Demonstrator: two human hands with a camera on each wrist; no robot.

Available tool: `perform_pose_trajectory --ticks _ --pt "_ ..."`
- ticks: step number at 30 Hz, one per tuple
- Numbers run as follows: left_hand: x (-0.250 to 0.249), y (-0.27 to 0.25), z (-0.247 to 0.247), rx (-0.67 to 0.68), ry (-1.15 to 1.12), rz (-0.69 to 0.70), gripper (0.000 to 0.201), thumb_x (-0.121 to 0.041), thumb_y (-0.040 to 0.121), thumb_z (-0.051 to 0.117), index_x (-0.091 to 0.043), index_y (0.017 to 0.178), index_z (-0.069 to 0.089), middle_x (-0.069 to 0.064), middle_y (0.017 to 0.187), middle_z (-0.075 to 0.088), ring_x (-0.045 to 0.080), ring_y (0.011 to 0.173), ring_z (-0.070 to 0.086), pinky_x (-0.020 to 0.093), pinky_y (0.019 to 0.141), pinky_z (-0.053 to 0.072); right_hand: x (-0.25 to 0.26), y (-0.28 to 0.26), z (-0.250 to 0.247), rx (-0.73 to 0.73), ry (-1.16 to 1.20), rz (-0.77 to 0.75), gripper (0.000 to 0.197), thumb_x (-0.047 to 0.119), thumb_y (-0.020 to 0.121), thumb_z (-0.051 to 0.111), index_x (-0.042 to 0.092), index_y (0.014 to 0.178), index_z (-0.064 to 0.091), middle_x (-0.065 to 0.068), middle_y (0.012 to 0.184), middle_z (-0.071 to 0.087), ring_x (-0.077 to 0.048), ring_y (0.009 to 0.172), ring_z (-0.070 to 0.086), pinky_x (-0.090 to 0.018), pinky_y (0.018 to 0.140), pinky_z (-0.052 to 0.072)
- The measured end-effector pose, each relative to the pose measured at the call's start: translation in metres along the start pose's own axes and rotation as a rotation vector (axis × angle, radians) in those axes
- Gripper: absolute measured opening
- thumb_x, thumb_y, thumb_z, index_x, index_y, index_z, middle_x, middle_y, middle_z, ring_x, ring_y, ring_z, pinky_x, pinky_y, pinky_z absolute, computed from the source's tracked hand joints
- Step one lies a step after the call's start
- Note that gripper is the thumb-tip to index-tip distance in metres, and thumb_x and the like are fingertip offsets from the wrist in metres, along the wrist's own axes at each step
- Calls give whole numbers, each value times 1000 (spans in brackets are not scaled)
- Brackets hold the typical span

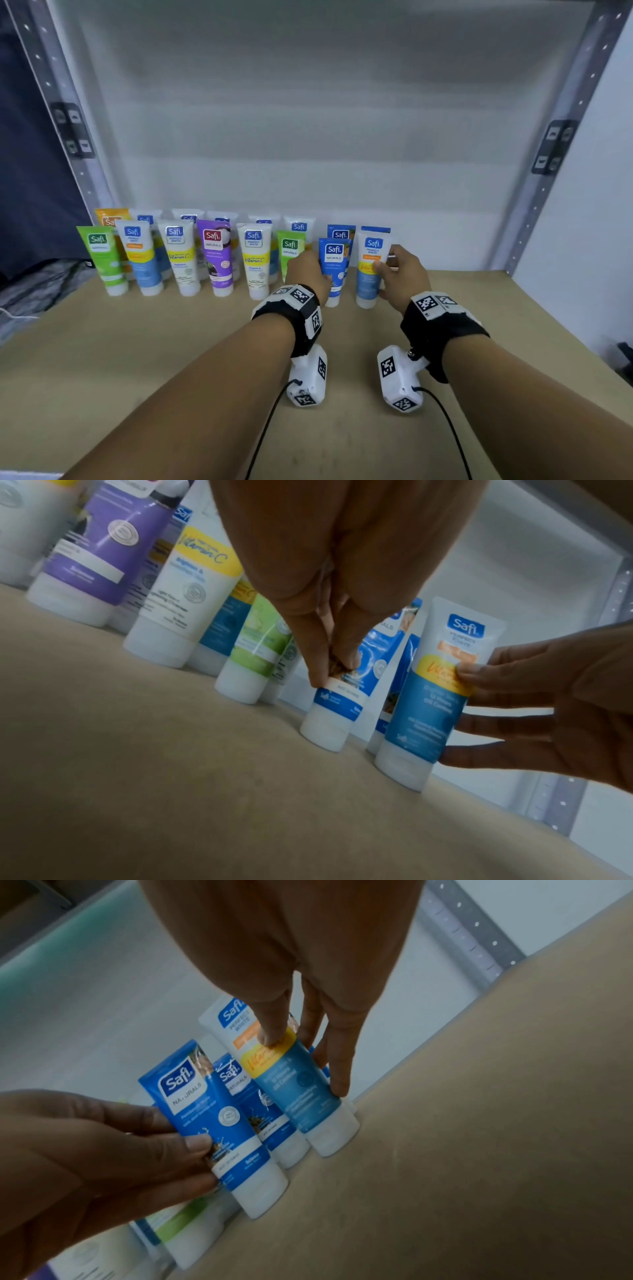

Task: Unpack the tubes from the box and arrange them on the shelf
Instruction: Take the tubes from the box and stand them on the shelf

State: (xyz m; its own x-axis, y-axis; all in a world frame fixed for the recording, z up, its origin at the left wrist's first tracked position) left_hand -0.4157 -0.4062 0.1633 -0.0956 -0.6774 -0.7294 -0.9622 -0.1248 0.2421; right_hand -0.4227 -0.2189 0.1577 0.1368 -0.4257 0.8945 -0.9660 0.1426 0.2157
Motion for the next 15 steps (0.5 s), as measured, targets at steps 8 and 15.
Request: perform_pose_trajectory --ticks 8,15 --pt "0 11 5 -13 69 -1 26 -8 85 65 -4 111 64 13 111 68 28 103 64 37 88 53 4 5 -1 -34 -83 -12 25 20 93 59 15 117 56 -9 113 64 -27 102 60 -51 89 52" --pt "4 3 3 74 184 -52 26 -21 88 64 -6 110 63 10 105 68 26 99 65 35 85 53 4 -3 -6 -54 -104 62 36 26 91 64 14 123 52 -7 114 66 -27 102 64 -48 91 53"
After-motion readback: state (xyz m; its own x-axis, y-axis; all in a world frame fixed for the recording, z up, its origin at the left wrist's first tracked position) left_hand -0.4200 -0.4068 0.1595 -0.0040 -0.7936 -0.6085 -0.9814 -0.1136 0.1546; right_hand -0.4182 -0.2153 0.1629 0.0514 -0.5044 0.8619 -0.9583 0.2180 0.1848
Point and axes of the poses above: each hand's wrist, its own y-axis towards the middle knuckle, its own z-axis out of the palm, x = y × z, the point moved 8 cm from there along y, towards the middle knuckle
